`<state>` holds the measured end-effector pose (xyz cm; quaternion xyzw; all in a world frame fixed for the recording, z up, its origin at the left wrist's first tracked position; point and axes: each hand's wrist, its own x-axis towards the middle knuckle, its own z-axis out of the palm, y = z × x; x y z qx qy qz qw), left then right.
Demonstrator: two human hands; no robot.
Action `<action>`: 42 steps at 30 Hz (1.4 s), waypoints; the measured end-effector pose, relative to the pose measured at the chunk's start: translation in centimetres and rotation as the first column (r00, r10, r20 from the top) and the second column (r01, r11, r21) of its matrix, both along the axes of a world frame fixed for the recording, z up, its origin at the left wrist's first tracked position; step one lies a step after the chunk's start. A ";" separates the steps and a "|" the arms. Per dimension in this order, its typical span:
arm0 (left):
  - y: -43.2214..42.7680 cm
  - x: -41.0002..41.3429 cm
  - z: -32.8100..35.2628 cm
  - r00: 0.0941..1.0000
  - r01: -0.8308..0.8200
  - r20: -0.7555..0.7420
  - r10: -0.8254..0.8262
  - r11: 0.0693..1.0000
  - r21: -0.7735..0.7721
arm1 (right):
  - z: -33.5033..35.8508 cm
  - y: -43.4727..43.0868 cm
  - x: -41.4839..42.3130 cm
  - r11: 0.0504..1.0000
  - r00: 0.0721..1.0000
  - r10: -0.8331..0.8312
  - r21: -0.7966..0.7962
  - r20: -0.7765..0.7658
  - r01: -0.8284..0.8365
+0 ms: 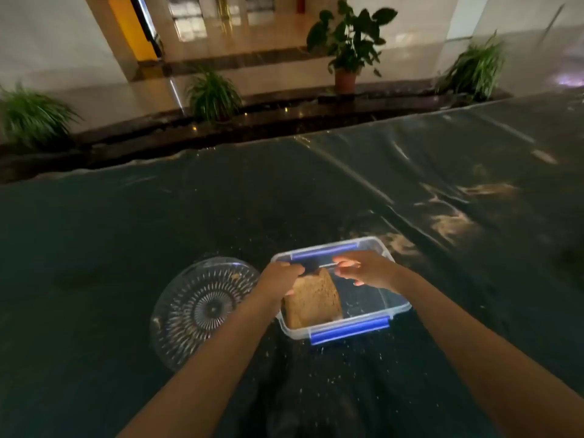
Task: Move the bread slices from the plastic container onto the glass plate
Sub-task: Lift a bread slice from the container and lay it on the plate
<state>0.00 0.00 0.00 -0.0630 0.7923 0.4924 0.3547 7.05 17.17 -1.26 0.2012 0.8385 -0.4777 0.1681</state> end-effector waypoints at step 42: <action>3.3 4.6 -4.1 0.964 -0.163 -0.249 0.089 0.941 -0.296 | -6.0 -3.8 -1.3 0.958 0.960 -0.279 0.056 -0.021 0.279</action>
